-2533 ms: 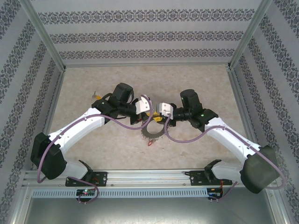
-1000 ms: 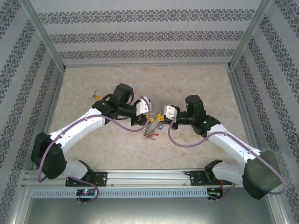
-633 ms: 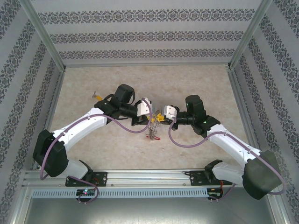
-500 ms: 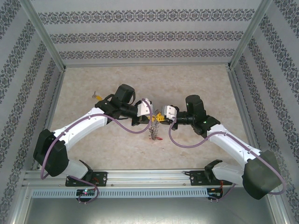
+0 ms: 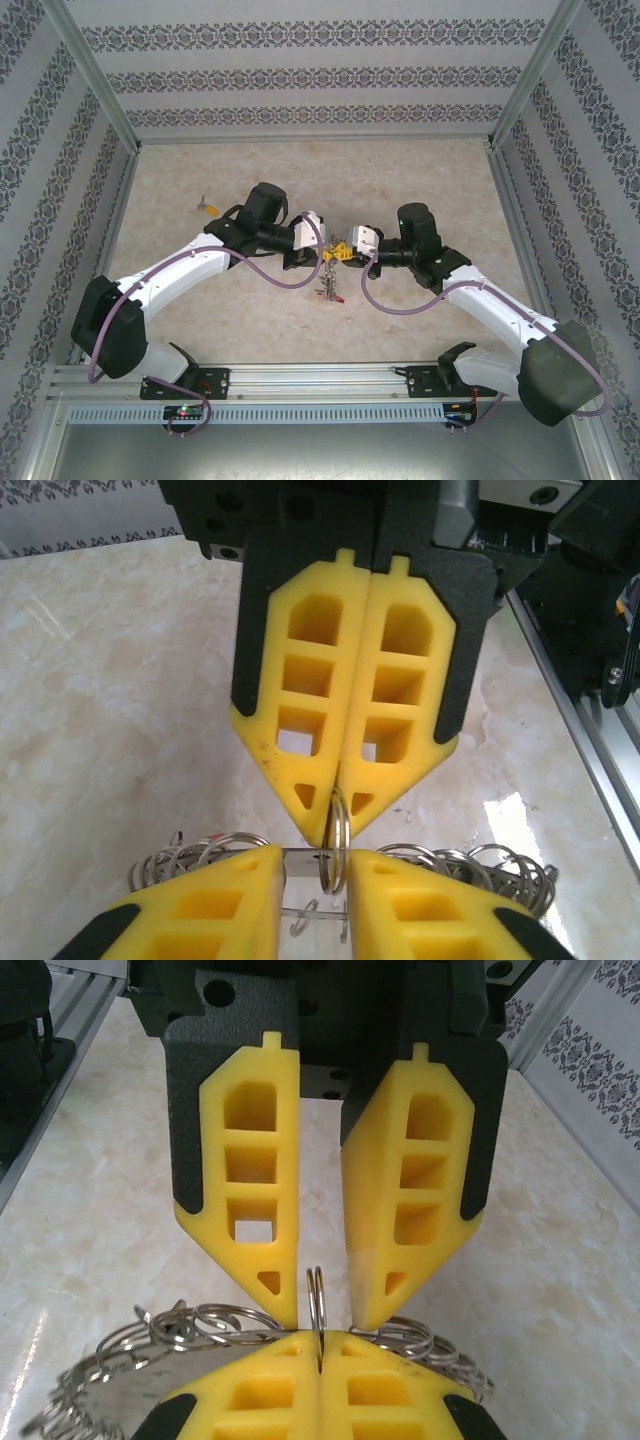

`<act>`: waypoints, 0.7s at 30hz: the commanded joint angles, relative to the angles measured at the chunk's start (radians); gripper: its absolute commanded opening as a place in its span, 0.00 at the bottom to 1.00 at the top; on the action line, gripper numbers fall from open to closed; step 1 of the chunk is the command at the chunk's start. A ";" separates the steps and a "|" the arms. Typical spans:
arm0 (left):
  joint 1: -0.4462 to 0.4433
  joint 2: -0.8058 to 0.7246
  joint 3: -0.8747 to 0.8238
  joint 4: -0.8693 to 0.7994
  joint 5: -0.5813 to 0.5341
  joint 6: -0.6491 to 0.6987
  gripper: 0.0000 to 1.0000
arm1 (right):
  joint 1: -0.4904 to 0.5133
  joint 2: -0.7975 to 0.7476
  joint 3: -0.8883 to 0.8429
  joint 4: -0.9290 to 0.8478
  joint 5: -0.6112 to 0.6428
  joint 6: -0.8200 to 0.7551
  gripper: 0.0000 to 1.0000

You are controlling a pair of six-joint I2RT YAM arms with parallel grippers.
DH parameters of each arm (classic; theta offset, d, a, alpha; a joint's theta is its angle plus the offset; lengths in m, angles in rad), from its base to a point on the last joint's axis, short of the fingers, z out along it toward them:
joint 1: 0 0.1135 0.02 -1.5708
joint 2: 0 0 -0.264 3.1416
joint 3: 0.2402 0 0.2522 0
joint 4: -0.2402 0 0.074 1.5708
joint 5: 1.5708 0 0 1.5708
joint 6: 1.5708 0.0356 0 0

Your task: Put the keys on the keyring

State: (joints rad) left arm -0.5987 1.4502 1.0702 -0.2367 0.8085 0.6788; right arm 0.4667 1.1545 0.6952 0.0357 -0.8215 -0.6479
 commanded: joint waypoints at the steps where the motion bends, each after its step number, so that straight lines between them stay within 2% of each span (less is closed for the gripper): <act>1: 0.005 -0.020 -0.023 0.081 0.054 -0.018 0.19 | -0.002 -0.004 0.003 0.073 -0.057 0.022 0.00; 4: 0.005 -0.024 -0.030 0.083 0.041 -0.009 0.01 | -0.002 -0.004 0.004 0.076 -0.058 0.026 0.00; 11: 0.007 -0.040 -0.051 0.118 -0.001 -0.034 0.00 | -0.002 0.001 0.010 0.075 -0.055 0.045 0.00; 12: 0.007 -0.046 -0.057 0.127 -0.008 -0.035 0.00 | -0.002 0.000 0.008 0.074 -0.047 0.052 0.12; 13: 0.007 -0.051 -0.063 0.134 -0.015 -0.034 0.00 | -0.002 -0.004 0.003 0.072 -0.042 0.051 0.18; 21: 0.007 -0.069 -0.074 0.141 -0.024 -0.006 0.00 | -0.002 -0.018 -0.008 0.058 -0.016 0.047 0.23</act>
State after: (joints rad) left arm -0.5953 1.4239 0.9943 -0.1623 0.7769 0.6624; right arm 0.4671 1.1522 0.6949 0.0662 -0.8200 -0.6071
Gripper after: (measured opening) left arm 0.041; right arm 0.234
